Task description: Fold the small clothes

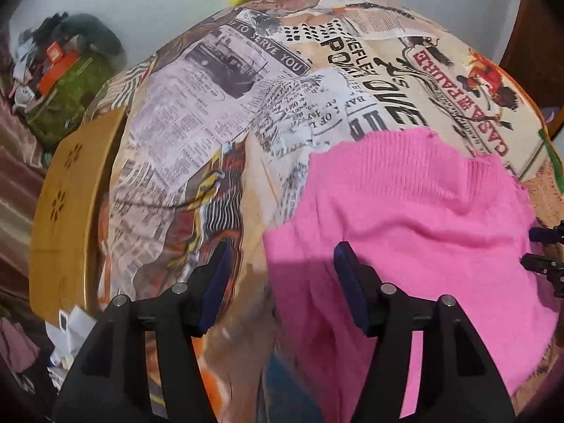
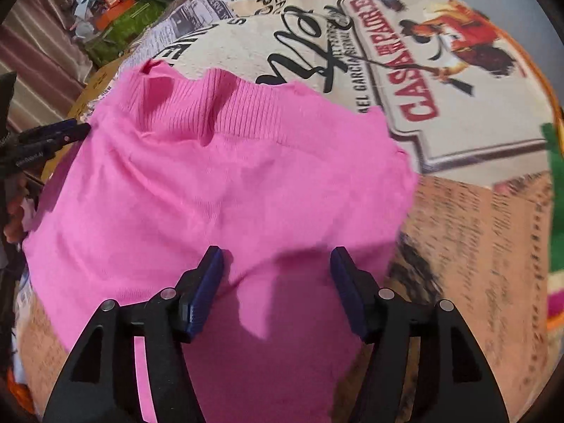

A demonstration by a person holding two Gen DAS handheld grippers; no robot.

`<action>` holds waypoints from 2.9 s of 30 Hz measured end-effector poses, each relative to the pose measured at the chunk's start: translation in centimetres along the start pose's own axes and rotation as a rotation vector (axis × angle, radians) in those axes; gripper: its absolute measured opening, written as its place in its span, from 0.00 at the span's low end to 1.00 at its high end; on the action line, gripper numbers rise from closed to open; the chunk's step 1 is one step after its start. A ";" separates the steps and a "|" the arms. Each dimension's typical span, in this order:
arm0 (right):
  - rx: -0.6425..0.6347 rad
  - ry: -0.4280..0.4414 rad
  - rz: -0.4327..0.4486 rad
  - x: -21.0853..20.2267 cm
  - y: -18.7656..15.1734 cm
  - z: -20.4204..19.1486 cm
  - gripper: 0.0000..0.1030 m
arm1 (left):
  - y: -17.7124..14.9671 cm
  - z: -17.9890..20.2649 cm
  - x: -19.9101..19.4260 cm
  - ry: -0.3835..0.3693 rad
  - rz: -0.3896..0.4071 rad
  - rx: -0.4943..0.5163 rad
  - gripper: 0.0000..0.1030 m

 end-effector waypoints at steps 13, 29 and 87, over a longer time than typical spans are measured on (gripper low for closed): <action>-0.038 0.064 -0.002 -1.4 -5.2 -3.6 0.61 | -8.7 2.8 -4.0 -0.055 -0.041 0.081 0.60; 0.006 0.007 0.027 -4.3 -7.4 -3.3 0.61 | -12.1 -0.3 -9.1 -0.175 -0.069 -0.173 0.60; 0.016 0.061 0.046 -3.7 -8.8 -4.2 0.61 | -8.9 1.0 -15.9 -0.045 0.242 -0.289 0.04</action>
Point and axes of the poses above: each gripper's, at about its wrist camera, not at the fingertips, and x roughly the way its jaws point, z to its right, y to its top, the point moved 5 cm from there along x, roughly the way its jaws point, and after that the axes turned 2 degrees about z, right-handed, at the moved point
